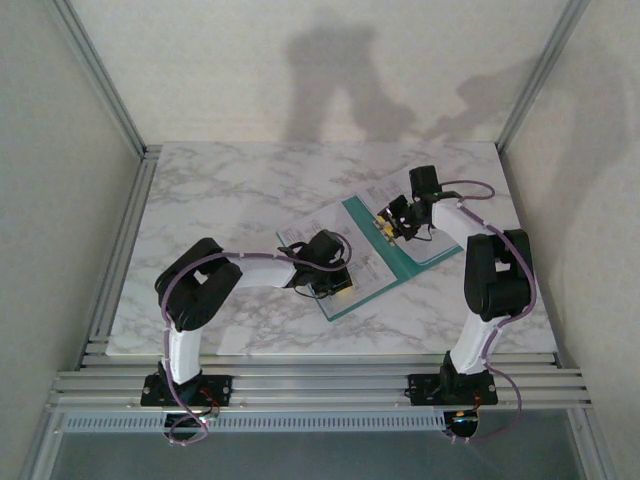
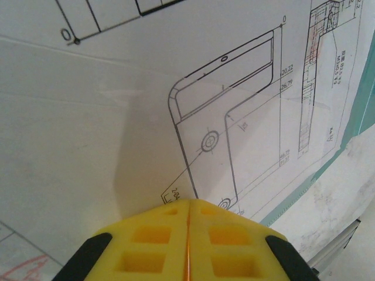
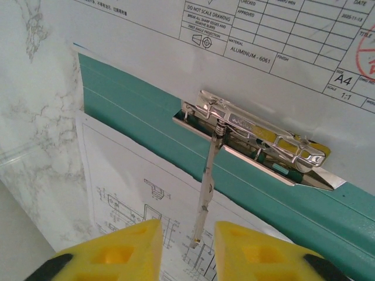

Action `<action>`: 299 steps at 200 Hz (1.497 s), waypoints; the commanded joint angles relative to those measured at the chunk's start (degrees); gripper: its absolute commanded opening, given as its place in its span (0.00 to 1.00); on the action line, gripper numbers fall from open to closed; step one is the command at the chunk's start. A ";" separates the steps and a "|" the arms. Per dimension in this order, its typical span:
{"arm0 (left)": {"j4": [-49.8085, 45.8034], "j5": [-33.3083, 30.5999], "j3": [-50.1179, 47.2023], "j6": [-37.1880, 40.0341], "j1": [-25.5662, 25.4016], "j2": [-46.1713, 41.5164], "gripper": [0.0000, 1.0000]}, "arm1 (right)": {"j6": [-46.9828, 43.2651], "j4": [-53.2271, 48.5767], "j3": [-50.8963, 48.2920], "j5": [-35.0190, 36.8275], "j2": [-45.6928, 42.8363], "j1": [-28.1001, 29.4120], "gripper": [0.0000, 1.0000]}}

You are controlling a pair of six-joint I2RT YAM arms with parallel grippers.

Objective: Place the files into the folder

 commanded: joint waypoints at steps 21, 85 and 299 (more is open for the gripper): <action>-6.19 -0.85 -0.25 1.33 -0.85 3.13 0.07 | -1.09 -1.89 -0.32 1.87 0.74 -0.33 0.22; -5.84 -0.95 -0.69 1.00 -0.85 2.75 0.07 | -1.02 -1.67 -0.59 1.68 0.63 -0.30 0.19; -5.22 -1.16 -1.26 0.37 -0.93 2.78 0.07 | -0.05 -0.34 -1.67 0.95 1.20 -0.34 0.11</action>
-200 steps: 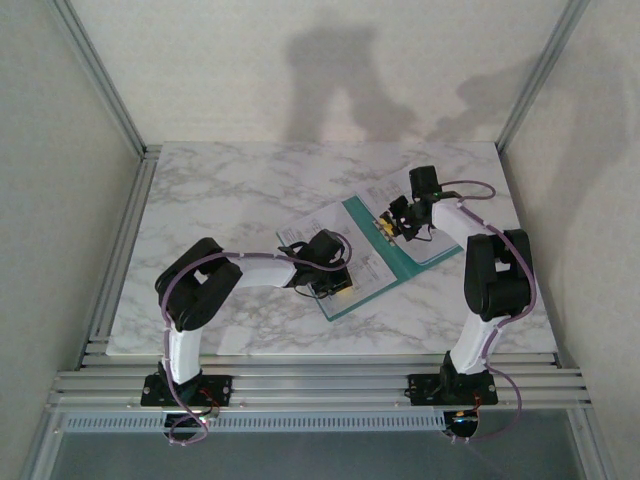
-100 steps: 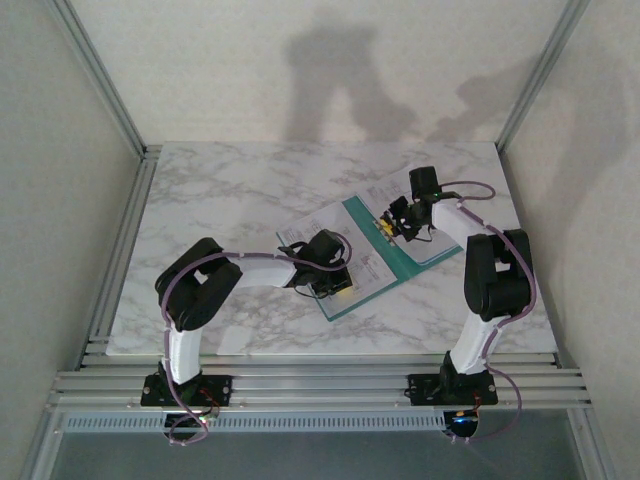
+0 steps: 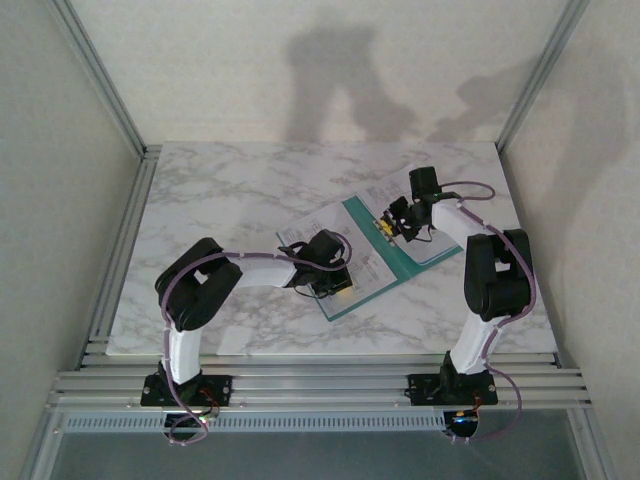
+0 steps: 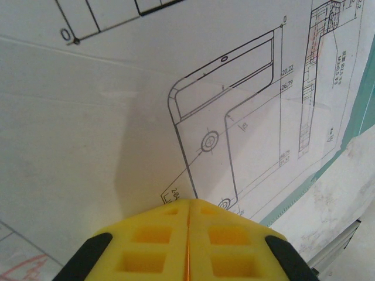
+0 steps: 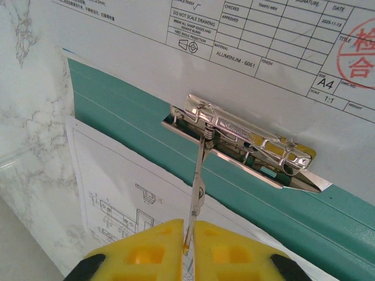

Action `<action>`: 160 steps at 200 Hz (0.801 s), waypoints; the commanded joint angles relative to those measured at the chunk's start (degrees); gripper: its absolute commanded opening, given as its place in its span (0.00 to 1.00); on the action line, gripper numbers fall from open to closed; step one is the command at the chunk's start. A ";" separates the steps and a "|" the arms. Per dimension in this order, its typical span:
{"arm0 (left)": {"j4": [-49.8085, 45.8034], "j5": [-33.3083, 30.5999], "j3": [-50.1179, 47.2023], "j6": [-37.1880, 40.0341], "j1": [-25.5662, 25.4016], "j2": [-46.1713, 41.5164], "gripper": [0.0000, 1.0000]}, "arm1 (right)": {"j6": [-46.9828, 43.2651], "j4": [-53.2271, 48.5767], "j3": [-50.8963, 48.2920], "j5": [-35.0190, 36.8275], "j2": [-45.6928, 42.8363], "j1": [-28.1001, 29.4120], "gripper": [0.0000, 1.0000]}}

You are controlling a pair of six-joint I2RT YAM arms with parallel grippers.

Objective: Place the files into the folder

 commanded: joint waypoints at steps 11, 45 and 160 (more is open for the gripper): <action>-4.90 -1.07 -1.54 0.39 -0.85 2.73 0.07 | -0.03 -0.27 -1.34 0.05 1.19 -0.31 0.09; -4.88 -1.02 -1.66 0.39 -0.85 2.69 0.07 | -0.53 -0.71 -2.07 0.74 0.94 -0.34 0.03; -3.42 -0.95 -4.87 -1.08 -0.15 0.98 0.05 | -2.60 8.86 -14.17 3.70 -3.50 -1.62 0.00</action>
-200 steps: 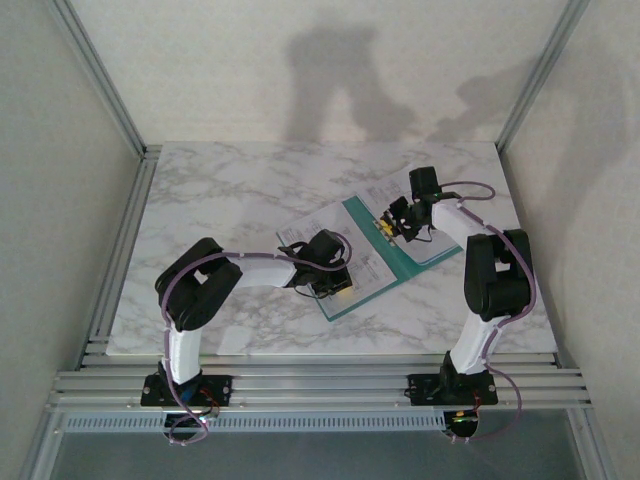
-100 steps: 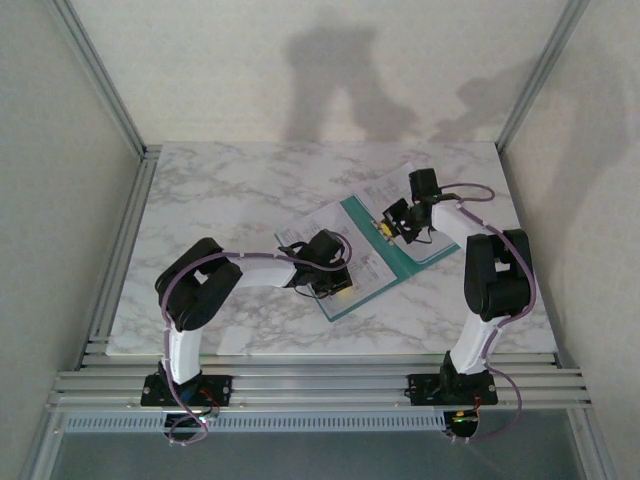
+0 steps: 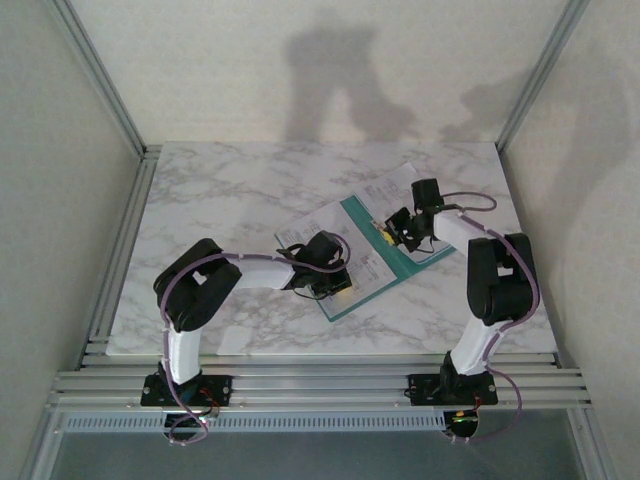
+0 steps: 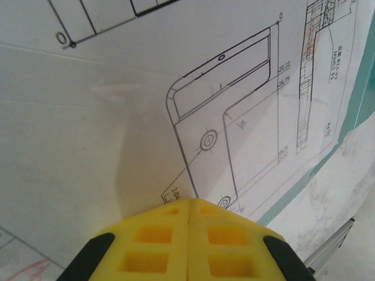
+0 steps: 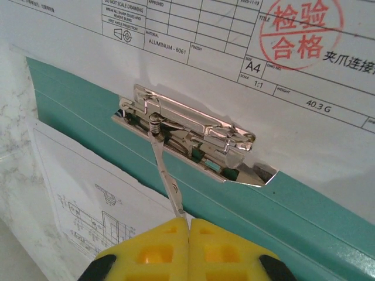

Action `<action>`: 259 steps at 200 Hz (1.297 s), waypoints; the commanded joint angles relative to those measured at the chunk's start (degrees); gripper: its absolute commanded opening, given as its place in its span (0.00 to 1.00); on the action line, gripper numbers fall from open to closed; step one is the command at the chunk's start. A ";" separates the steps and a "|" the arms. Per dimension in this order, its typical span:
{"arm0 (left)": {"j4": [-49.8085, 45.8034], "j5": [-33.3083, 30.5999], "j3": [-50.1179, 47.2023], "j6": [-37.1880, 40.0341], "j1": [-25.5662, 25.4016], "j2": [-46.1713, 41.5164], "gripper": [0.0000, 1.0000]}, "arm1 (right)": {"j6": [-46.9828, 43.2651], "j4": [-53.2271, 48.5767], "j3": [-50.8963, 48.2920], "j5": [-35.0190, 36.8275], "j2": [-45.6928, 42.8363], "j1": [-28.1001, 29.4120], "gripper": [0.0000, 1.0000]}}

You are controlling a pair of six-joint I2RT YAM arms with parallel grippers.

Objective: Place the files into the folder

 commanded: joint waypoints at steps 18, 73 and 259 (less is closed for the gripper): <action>-6.53 -1.02 -2.97 -0.77 -0.09 1.35 0.05 | 0.19 8.29 -9.64 3.50 -2.37 -1.45 0.00; -6.86 -1.41 -3.58 -0.78 -0.09 0.95 0.05 | 2.65 18.74 -17.40 1.93 -1.53 -4.03 0.00; -7.36 -1.86 -5.07 -0.87 0.01 -0.10 0.05 | 5.92 24.24 -16.36 3.20 2.79 -5.52 0.00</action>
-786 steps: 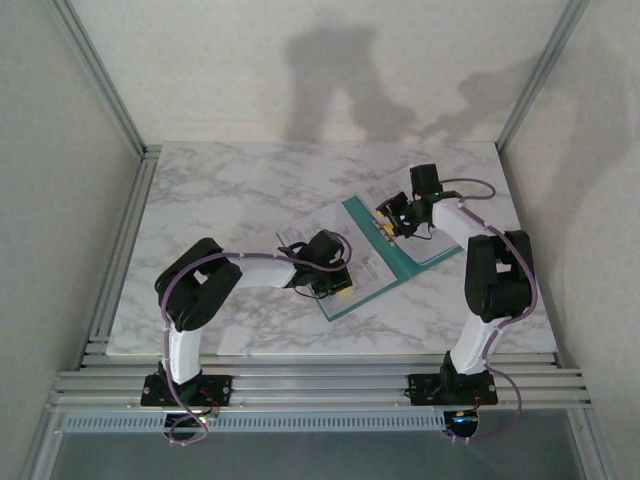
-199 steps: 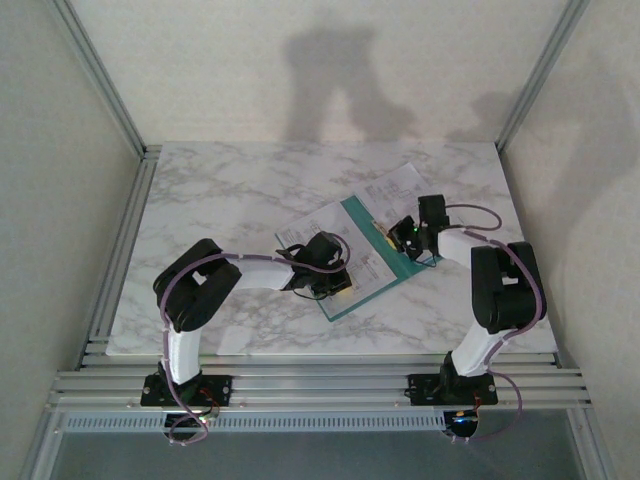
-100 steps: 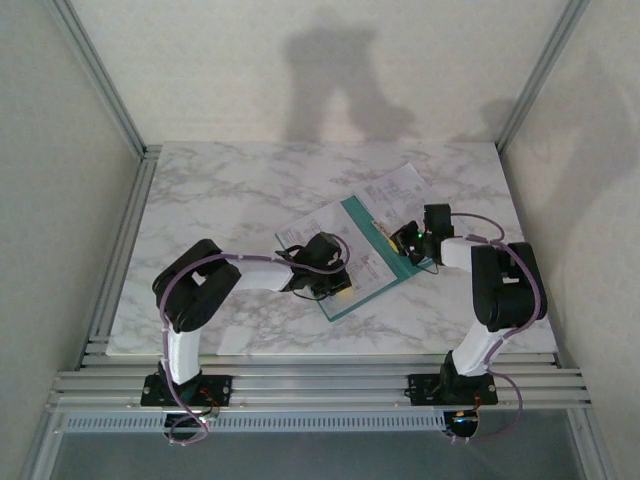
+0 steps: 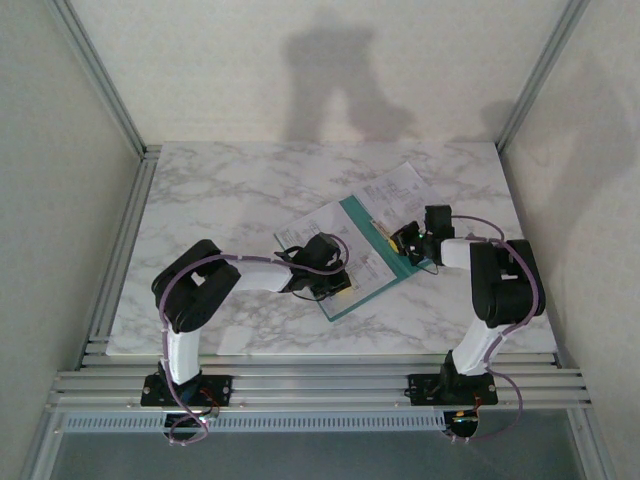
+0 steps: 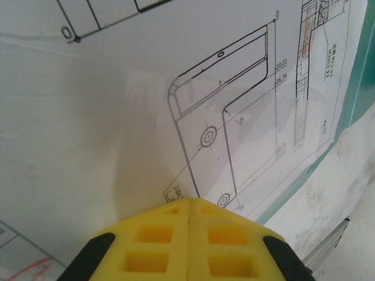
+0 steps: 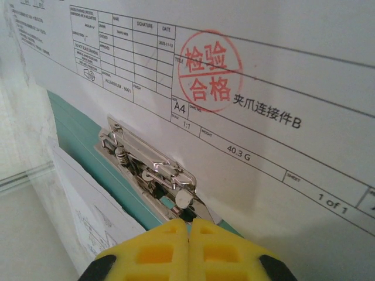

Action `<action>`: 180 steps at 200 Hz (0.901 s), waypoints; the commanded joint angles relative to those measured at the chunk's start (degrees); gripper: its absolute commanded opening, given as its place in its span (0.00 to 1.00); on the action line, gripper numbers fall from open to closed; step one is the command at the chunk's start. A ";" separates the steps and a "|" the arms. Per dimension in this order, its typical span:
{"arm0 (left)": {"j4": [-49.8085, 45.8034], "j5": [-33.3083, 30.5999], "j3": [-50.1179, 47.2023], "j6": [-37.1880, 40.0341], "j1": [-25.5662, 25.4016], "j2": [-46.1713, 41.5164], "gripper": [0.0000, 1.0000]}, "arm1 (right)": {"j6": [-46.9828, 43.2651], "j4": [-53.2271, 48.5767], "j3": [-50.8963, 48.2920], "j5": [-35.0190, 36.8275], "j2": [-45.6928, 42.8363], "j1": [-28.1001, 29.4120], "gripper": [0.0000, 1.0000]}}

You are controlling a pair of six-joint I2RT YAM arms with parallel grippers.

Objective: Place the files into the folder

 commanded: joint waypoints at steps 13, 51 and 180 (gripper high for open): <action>-10.15 -1.45 -2.97 -0.44 0.03 0.62 0.05 | 0.78 -3.32 0.75 7.91 3.85 -1.36 0.00; -10.15 -1.38 -2.97 -0.34 0.12 0.73 0.05 | 0.94 -3.85 1.62 8.45 4.52 -1.52 0.00; -10.62 -1.25 -2.68 0.19 0.72 0.73 0.05 | 0.79 -7.67 2.82 9.99 5.43 -1.20 0.00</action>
